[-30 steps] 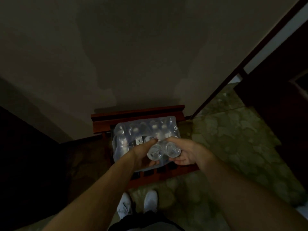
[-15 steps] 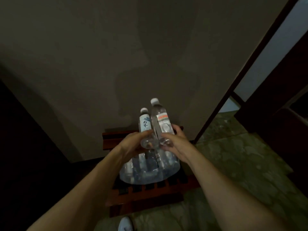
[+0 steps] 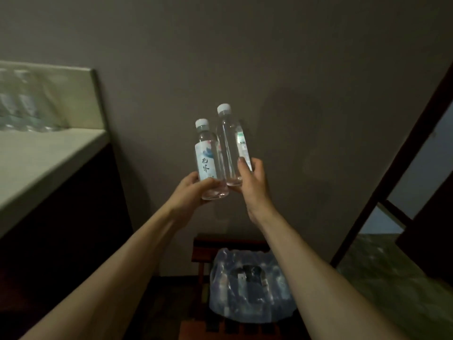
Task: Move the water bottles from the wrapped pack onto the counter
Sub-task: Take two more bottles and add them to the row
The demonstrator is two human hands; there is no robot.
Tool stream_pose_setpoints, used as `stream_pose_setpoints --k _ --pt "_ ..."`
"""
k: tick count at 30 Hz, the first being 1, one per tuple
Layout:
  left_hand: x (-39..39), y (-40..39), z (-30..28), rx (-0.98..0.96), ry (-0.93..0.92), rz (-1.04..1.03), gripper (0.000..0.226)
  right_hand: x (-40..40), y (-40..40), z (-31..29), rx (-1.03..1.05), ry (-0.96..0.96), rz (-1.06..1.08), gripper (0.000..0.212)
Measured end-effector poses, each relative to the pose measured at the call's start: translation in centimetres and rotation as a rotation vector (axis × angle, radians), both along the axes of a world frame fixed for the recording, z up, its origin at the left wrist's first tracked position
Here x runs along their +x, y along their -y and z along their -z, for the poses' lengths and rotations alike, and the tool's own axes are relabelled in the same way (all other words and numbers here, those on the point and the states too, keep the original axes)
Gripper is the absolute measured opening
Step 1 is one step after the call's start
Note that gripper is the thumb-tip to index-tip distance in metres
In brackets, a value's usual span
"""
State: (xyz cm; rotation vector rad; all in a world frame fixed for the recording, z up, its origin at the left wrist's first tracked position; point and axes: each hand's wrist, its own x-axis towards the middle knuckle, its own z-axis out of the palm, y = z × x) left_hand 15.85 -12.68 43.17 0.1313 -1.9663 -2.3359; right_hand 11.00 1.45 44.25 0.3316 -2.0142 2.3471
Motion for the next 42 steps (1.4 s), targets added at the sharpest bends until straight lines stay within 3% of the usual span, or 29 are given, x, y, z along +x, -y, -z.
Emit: stream_pose_setpoints --k 3,6,10,16,18,23,28,37,42 --pt "0.8 3.7 -1.9 -0.033 -0.052 -0.035 0.037 0.7 2.3 -2.7 -0.107 0.032 -0.156 0.032" --pt "1.9 8.0 -3.0 -0.060 -0.082 -0.072 0.042 1.1 5.0 -3.8 0.041 0.051 -0.276 0.048" --pt "3.9 14.3 -4.4 -0.137 -0.077 -0.083 0.050 2.0 11.4 -3.6 0.165 -0.012 -0.263 0.034" --pt "6.7 25.1 -6.3 -0.274 -0.076 -0.118 0.050 5.0 23.3 -4.7 0.209 -0.059 -0.239 0.065" --pt "7.5 28.4 -6.3 -0.329 -0.065 -0.143 0.041 6.1 26.8 -5.0 0.209 -0.079 -0.228 0.071" --pt "9.1 35.3 -5.5 -0.343 -0.049 -0.172 0.029 8.1 33.8 -4.7 0.249 -0.072 -0.276 0.064" --pt "9.7 40.7 -4.6 -0.367 -0.097 -0.205 0.036 8.6 38.8 -4.1 0.290 -0.036 -0.306 0.045" --pt "5.2 46.0 -2.9 -0.599 -0.119 -0.456 0.058 4.3 45.2 -2.3 0.332 -0.150 -0.260 0.059" --pt "2.4 49.0 -2.0 -0.756 -0.173 -0.458 0.060 -0.2 47.1 -1.4 0.373 -0.148 -0.336 0.064"
